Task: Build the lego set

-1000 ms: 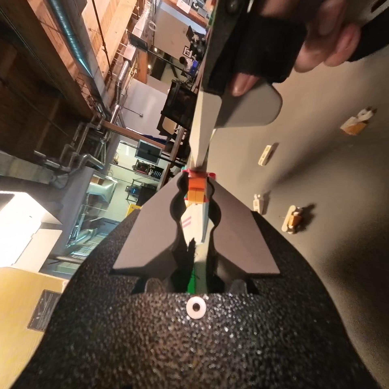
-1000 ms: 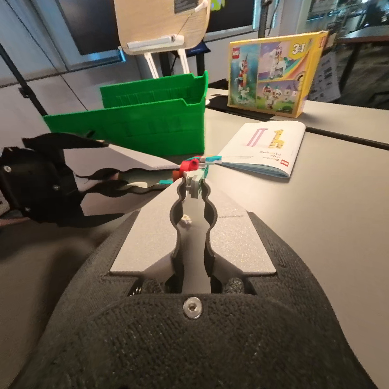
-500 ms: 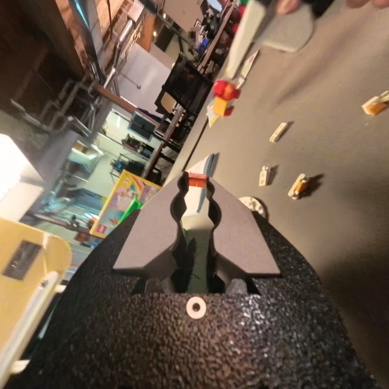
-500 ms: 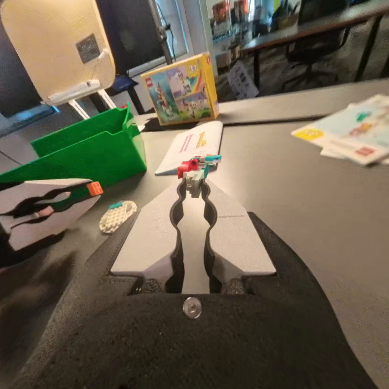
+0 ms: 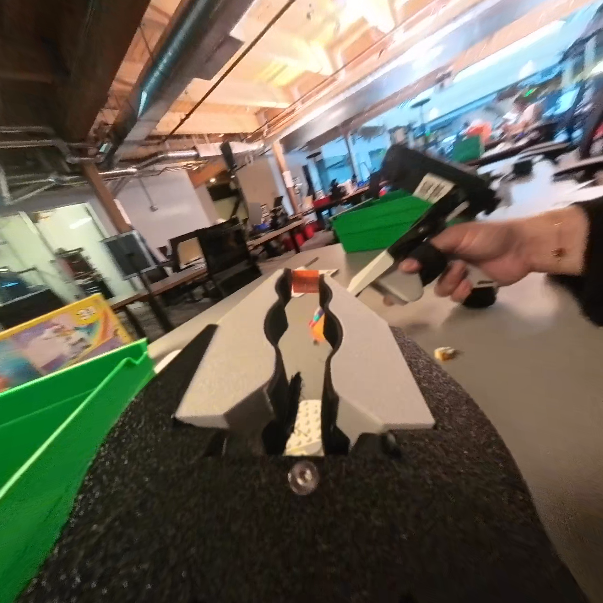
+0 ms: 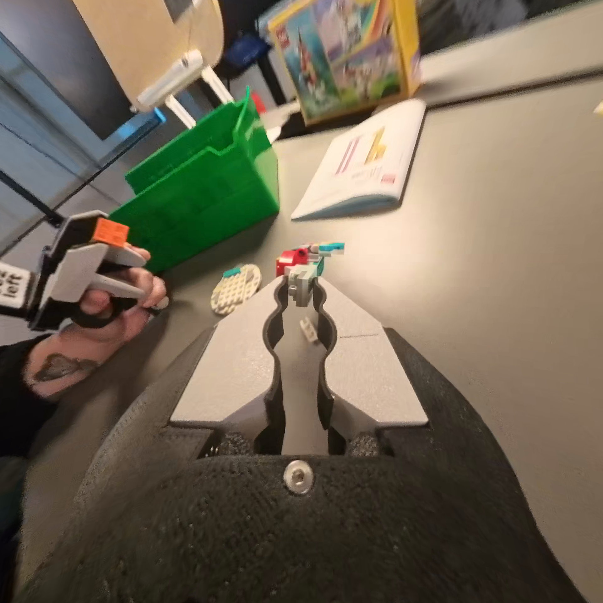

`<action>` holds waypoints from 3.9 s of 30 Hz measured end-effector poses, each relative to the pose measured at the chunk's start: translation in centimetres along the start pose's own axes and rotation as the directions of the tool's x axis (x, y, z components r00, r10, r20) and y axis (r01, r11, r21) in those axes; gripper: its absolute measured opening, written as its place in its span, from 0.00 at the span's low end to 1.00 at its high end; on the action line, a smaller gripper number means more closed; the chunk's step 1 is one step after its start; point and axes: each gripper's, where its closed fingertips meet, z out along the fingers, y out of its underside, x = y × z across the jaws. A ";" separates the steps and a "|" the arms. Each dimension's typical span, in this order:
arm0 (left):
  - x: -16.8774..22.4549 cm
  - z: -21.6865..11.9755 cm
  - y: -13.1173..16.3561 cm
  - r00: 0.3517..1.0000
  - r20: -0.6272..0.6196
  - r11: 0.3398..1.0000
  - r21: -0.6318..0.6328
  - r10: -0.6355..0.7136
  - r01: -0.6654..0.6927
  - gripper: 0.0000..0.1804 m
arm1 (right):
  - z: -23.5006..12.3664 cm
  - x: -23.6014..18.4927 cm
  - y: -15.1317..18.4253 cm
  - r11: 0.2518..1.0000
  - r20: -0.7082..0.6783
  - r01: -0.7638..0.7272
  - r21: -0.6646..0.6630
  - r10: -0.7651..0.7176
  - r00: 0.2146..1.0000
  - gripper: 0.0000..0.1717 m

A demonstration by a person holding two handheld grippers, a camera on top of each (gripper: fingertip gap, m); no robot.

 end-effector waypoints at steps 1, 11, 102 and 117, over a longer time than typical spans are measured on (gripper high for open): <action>0.2 -0.1 -0.2 0.999 -0.025 1.000 0.015 -0.022 0.023 0.07 | 0.2 0.0 0.8 0.998 0.018 -0.050 -0.049 0.051 0.999 0.10; -0.4 -1.2 -3.4 0.903 -0.204 0.892 0.181 -0.378 0.414 0.07 | -0.6 -3.0 -2.6 0.924 -0.048 0.367 0.112 -0.364 0.930 0.38; 0.6 0.4 -0.5 0.345 -0.319 0.414 -0.177 -0.883 0.893 0.31 | -1.2 -11.8 -1.8 -0.366 -0.496 0.924 -0.111 -0.785 -0.371 0.09; 0.5 0.5 2.2 0.613 -0.165 0.634 -0.233 -0.773 0.737 0.19 | 0.6 -11.4 1.7 0.084 -0.174 0.985 0.150 -0.979 0.110 0.21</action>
